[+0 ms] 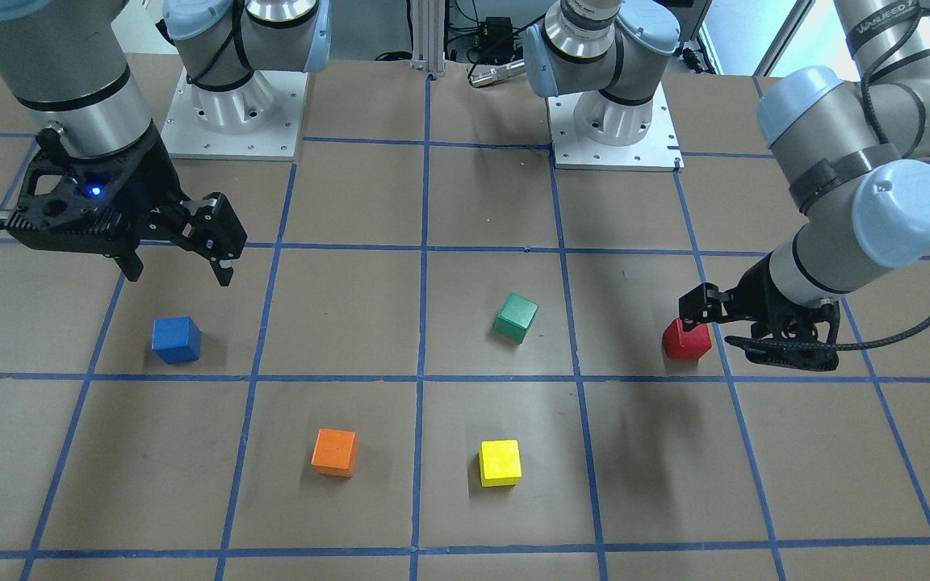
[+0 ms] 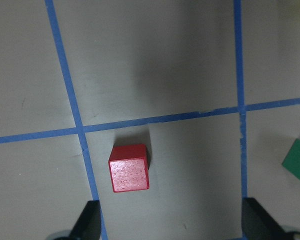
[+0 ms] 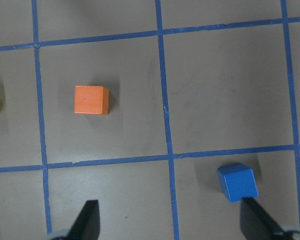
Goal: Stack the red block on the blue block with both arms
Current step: 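Lower the left gripper over the red cube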
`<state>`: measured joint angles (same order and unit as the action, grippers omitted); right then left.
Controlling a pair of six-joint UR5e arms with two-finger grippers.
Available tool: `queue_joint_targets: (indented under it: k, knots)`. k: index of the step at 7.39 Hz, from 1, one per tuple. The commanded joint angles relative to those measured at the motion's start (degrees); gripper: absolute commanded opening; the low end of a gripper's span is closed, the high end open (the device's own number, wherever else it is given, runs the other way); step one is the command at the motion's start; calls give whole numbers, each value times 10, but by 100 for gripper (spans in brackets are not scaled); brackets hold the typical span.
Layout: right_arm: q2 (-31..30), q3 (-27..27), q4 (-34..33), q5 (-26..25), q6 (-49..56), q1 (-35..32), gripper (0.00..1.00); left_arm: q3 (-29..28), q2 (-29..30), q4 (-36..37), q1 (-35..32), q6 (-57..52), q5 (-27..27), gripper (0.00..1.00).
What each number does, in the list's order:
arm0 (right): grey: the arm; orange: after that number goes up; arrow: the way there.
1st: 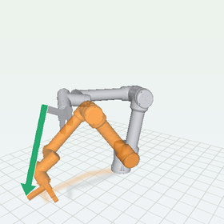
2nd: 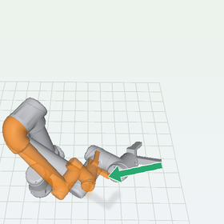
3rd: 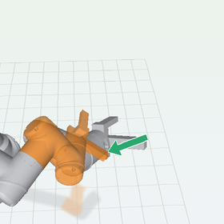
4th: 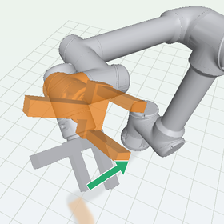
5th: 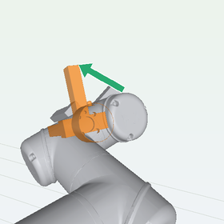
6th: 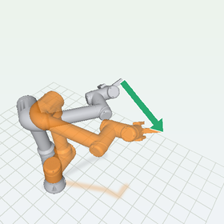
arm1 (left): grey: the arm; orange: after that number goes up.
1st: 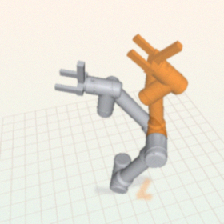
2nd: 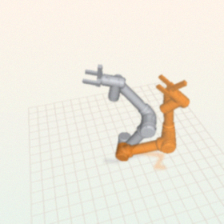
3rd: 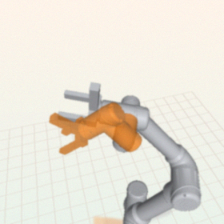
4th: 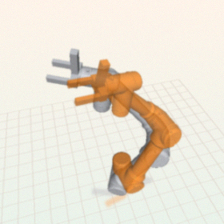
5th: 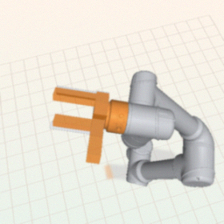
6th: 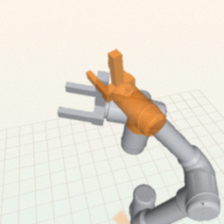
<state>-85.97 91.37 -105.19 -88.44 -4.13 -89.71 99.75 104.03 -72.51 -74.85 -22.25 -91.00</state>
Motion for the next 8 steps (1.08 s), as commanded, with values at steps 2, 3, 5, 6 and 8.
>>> queue_joint_targets:
  k: [2,3,5,6,8]
  knots:
    - [-2,0,0,3,0,-1,100,104,13,102,14,-23,-1,100]
    - [-2,-1,0,4,0,-1,100,112,16,121,22,-33,-1,100]
    - [-3,0,0,3,-4,-2,100,131,21,145,26,-46,-5,100]
    - [-5,-1,0,4,-4,-2,100,145,28,169,31,-47,-21,100]
    - [5,7,2,1,3,-2,100,154,33,190,45,-109,-22,67]
